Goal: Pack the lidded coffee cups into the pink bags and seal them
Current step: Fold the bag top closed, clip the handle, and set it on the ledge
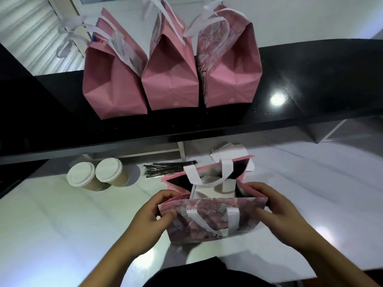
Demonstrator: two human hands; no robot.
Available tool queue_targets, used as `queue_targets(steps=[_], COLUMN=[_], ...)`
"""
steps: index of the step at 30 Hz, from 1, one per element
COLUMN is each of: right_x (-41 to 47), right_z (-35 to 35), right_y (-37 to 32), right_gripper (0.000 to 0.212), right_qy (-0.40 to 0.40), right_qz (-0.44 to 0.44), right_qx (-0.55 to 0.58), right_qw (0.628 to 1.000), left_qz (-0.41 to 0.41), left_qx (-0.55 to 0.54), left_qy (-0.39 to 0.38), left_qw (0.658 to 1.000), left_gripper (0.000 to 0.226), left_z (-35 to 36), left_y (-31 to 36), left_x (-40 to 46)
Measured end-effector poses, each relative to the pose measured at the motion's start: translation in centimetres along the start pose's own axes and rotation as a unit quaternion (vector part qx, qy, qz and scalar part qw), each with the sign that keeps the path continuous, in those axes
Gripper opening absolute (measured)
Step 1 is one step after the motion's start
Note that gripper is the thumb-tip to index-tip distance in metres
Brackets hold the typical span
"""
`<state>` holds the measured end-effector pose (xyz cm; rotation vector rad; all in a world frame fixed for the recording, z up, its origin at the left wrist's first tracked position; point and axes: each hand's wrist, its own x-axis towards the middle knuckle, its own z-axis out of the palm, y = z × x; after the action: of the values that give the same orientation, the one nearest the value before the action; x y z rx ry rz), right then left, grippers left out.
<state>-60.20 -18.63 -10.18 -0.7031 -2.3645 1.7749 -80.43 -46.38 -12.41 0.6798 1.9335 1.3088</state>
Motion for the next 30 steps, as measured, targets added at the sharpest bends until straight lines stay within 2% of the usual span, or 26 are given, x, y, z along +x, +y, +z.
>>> queue_targets(steps=[4,7,9,10,12,14,16,18,21,26,30], right_x=[0.9,1.5,1.9,2.1,2.4,2.6,2.9,3.1,3.3,3.4,3.4], right_z=[1.1,1.2,0.9,0.8,0.3,-0.2,-0.4,-0.4,-0.4,0.1,0.0], right_y=[-0.6,-0.2,0.3,0.4,0.4,0.3,0.3,0.5,0.5,0.7,0.9], right_gripper=[0.034,0.034,0.039,0.044,0.064,0.073,0.057,0.042,0.035,0.025,0.020], right_qy=[0.004,0.015,0.026,0.029,0.032,0.035,0.052,0.086,0.128,0.112,0.107], right_qz=[0.007,0.013,0.033,0.046,0.052,0.026,-0.039,-0.111,-0.177,-0.284,-0.292], right_qx=[0.015,0.011,0.040,0.056,0.058,0.011,-0.088,-0.213,-0.332,-0.418,-0.421], right_qw=[1.000,1.000,0.998,0.997,0.996,0.999,0.994,0.967,0.918,0.856,0.852], left_qz=[-0.031,-0.054,-0.057,-0.053,-0.025,0.020,0.047,0.060,0.109,0.197,0.220], left_qx=[-0.074,-0.110,-0.114,-0.096,-0.017,0.073,0.118,0.153,0.214,0.270,0.342], left_qy=[0.043,0.099,0.099,0.088,0.082,0.106,0.129,0.138,0.121,0.109,0.098], left_qw=[0.996,0.987,0.987,0.990,0.996,0.991,0.983,0.977,0.963,0.936,0.909], left_gripper=[0.040,0.061,0.083,0.088,0.072,0.049,0.040,0.041,0.040,0.056,0.049], left_z=[0.9,0.9,0.4,0.2,-0.2,-0.4,-0.5,-0.8,-0.8,0.0,0.0], left_y=[-0.9,-1.5,-1.4,-1.2,-0.6,0.0,0.4,0.7,1.1,1.8,1.4], left_x=[0.1,0.1,0.1,0.1,0.3,0.5,0.9,1.2,1.6,2.2,2.6])
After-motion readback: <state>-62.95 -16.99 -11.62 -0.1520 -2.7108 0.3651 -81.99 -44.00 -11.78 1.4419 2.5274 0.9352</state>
